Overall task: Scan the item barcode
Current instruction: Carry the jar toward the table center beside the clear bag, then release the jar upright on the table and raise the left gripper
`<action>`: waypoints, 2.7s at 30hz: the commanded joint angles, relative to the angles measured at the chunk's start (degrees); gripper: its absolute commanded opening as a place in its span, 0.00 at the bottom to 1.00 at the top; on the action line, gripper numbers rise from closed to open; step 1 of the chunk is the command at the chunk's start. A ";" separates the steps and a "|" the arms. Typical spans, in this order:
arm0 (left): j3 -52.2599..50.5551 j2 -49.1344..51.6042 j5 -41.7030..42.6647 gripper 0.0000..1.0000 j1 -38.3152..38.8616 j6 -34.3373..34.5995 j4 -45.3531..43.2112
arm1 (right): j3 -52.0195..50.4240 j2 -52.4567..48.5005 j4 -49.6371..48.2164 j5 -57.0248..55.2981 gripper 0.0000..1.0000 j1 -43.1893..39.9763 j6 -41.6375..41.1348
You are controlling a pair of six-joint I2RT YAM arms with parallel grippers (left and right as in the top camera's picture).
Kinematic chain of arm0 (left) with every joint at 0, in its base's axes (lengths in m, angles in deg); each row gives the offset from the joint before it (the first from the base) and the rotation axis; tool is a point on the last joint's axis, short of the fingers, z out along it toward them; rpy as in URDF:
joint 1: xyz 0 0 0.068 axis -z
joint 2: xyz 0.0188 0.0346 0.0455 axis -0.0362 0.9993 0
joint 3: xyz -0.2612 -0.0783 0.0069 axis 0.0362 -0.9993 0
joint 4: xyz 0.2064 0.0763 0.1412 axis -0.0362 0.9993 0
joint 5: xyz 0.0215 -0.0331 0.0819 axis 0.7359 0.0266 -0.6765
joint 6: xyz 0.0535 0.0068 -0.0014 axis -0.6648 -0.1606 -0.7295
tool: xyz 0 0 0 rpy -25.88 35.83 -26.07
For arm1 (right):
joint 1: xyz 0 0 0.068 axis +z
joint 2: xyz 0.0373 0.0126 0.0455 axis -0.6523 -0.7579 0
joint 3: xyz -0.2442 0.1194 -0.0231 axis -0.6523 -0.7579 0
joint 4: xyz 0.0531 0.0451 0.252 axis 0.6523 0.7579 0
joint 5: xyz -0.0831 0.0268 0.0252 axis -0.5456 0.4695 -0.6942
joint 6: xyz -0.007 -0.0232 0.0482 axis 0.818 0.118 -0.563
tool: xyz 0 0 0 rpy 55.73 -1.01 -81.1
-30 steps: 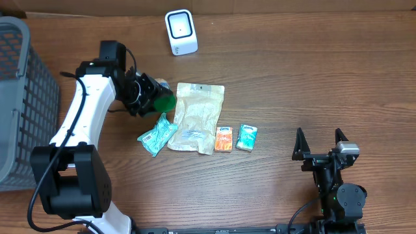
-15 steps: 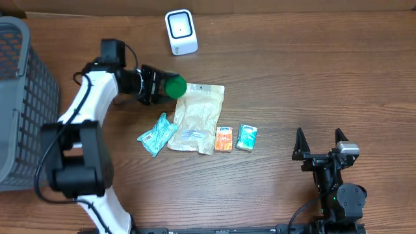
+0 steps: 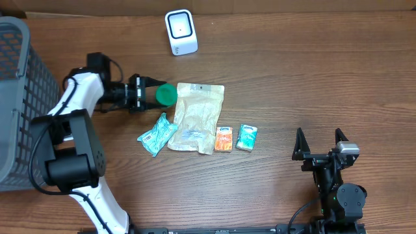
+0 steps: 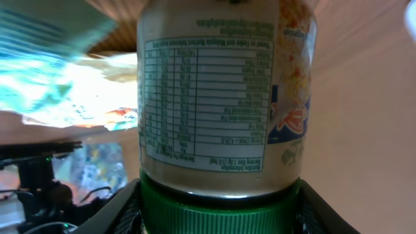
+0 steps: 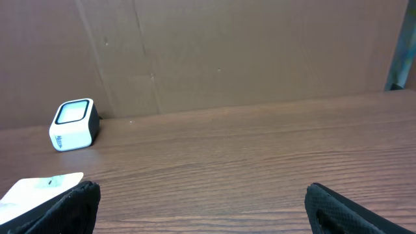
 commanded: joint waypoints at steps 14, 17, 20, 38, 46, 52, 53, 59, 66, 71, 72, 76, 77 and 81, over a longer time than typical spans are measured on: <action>0.70 0.17 -6.62 0.13 -1.92 5.79 0.79 | -0.59 0.31 -0.33 -0.28 1.00 -0.13 0.28; 0.42 0.20 -7.08 0.13 -2.56 6.38 0.74 | -0.59 0.31 -0.33 -0.28 1.00 -0.13 0.28; 0.07 0.22 -7.48 0.13 -3.50 6.58 0.76 | -0.59 0.31 -0.33 -0.31 0.99 -0.13 0.28; -4.57 0.26 -11.58 0.91 -4.52 6.05 0.94 | -0.59 0.31 -0.33 -0.28 1.00 -0.13 0.28; -3.67 0.02 -12.02 0.85 -4.74 3.72 1.01 | -0.59 0.31 -0.33 -0.28 0.99 -0.13 0.28; 3.06 0.02 -16.76 0.82 -4.83 -6.05 2.91 | -0.59 0.31 -0.33 -0.28 1.00 -0.13 0.28; 4.63 0.02 -18.14 0.82 -4.83 -7.23 4.52 | -0.59 0.31 -0.33 -0.28 1.00 -0.13 0.28; 16.46 0.02 -32.81 0.86 -4.83 -13.64 18.71 | -0.59 0.31 -0.33 -0.28 1.00 -0.13 0.28; 29.07 0.02 -44.89 0.89 -4.79 -23.82 29.88 | -0.59 0.31 -0.33 -0.28 1.00 -0.13 0.28; 41.20 0.00 -45.59 1.00 -4.42 -36.26 36.13 | -0.59 0.31 -0.33 -0.28 1.00 -0.13 0.28; 44.04 0.00 -45.59 1.00 -4.24 -39.06 37.44 | -0.59 0.31 -0.33 -0.28 1.00 -0.13 0.28; 53.53 -0.07 -45.38 1.00 -3.26 -47.69 40.65 | -0.59 0.31 -0.33 -0.28 0.99 -0.13 0.28; 55.84 -0.07 -45.11 1.00 -2.99 -50.18 41.09 | -0.59 0.31 -0.33 -0.28 1.00 -0.13 0.28; 63.36 -0.09 -44.52 1.00 -2.14 -58.42 43.65 | -0.59 0.31 -0.33 -0.28 1.00 -0.13 0.28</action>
